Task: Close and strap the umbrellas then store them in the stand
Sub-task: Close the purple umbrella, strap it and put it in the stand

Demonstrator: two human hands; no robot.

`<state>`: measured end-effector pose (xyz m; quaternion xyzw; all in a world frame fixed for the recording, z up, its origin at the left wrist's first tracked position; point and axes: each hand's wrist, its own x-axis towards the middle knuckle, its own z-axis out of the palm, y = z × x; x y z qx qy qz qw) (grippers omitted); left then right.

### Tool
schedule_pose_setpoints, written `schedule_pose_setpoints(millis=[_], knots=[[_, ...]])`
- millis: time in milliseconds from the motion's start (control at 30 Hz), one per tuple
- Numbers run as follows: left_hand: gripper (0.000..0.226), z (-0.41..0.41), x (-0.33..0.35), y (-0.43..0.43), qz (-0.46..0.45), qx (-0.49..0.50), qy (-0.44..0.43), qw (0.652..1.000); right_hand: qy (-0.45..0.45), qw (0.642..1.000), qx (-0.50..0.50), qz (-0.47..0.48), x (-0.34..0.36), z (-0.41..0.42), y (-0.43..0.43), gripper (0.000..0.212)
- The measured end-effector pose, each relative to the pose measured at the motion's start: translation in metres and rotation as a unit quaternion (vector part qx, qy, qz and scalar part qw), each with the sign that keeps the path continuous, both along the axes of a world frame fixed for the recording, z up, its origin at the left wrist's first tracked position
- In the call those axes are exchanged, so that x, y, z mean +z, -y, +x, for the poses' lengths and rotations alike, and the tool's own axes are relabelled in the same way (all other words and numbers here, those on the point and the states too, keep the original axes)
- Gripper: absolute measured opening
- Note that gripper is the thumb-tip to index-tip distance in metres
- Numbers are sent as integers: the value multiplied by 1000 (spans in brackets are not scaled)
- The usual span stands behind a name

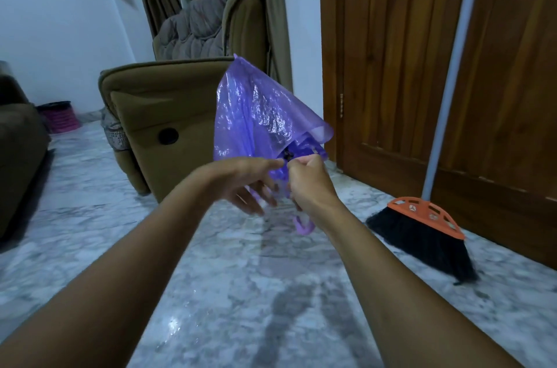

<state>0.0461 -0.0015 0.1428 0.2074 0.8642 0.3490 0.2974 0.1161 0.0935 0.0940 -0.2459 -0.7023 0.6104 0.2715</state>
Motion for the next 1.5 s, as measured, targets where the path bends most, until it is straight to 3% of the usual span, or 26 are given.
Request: schedule_pose_setpoints(millis=[33,133,200,267,333,433,500,633,700,800,867,1000,1067,1133,1233,1300,1333,1367,1433,1467,1500], knots=[[50,-6,6,5,-1,42,-78,996,9,1000,1,26,-2,2,-3,8],[53,-35,9,14,196,221,-232,927,43,996,12,79,-2,6,-7,11],[77,-43,6,17,273,252,-184,910,63,994,42,79,1,12,-5,11],[99,-37,2,14,295,255,-48,920,86,991,78,66,3,19,-3,14],[79,-31,1,11,313,210,93,922,77,986,113,99,2,25,-2,15],[56,-33,-1,7,403,183,225,868,73,974,153,153,1,32,-1,17],[45,-41,-5,5,441,237,224,836,93,965,144,199,5,37,-2,19],[48,-50,-10,3,498,281,170,802,107,953,38,282,16,40,0,22],[41,-45,-4,2,531,257,153,793,63,946,-85,306,24,42,0,27],[24,-32,3,-2,564,242,129,779,-44,894,-202,398,48,41,-1,39],[26,-23,7,-6,578,223,120,776,-35,867,-139,477,67,38,-3,60],[19,-8,25,-14,606,205,133,757,162,818,31,551,94,30,-7,95],[18,-5,38,-19,603,196,130,762,188,805,33,562,104,28,-11,85],[21,-5,57,-25,575,176,121,790,167,788,16,593,120,27,-17,60],[45,-4,108,-21,431,105,113,889,150,773,-16,617,173,28,-35,30],[74,-3,154,-8,285,65,25,956,167,767,-14,619,229,31,-49,20],[82,-3,174,-1,219,68,-89,969,180,761,-1,624,261,33,-53,17],[81,-2,193,7,173,89,-249,949,196,749,13,632,294,35,-57,14],[67,11,231,21,130,96,-557,815,245,725,45,642,364,39,-61,8],[75,18,250,24,105,51,-625,772,267,721,63,636,399,41,-61,8],[96,22,269,24,65,-1,-650,758,283,720,83,627,432,44,-60,10]])
